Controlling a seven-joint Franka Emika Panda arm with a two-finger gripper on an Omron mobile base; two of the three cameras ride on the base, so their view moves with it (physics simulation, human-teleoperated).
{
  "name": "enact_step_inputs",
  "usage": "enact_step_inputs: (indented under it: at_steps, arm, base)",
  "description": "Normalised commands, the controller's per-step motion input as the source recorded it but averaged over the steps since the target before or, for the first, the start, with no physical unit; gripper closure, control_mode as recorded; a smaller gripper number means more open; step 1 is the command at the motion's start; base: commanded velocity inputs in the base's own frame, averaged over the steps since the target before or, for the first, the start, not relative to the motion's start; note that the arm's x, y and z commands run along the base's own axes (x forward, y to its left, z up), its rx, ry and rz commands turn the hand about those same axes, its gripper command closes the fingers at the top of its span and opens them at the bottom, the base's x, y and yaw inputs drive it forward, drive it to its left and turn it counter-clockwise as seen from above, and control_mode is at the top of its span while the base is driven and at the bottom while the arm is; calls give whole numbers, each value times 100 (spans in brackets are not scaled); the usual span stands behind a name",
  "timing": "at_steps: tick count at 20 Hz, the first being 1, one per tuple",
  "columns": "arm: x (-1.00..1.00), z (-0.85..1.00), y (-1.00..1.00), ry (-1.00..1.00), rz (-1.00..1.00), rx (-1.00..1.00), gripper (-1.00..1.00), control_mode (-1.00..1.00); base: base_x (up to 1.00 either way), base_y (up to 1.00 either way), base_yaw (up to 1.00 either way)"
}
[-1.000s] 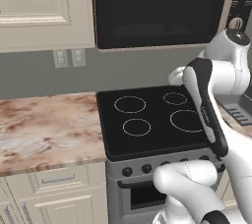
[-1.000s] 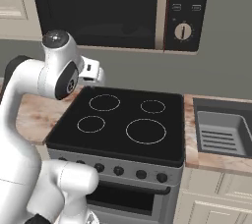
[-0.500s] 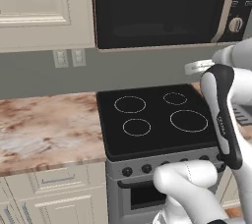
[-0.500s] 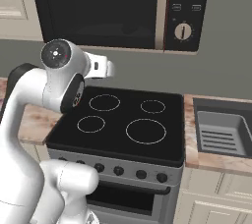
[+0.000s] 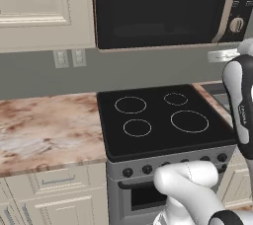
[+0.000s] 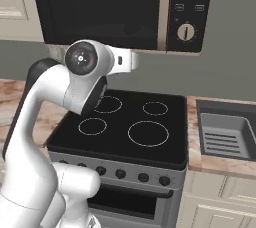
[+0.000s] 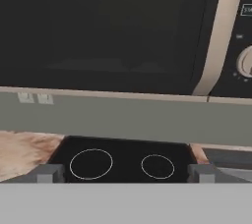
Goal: Open the microwave door.
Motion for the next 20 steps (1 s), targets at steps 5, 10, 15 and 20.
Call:
enact_step_inputs:
  at_steps: [5,10,15,20]
  arm:
    - [-5,42,-29,-13,0,0,-100,-100]
    - [0,40,-21,-13,0,0,-100,-100]
    - [2,9,-10,-18,0,0,-100,-100]
    - [12,0,-20,-18,0,0,-100,-100]
  base:
    - [0,0,0]
    - [0,0,0]
    - [0,0,0]
    - [0,0,0]
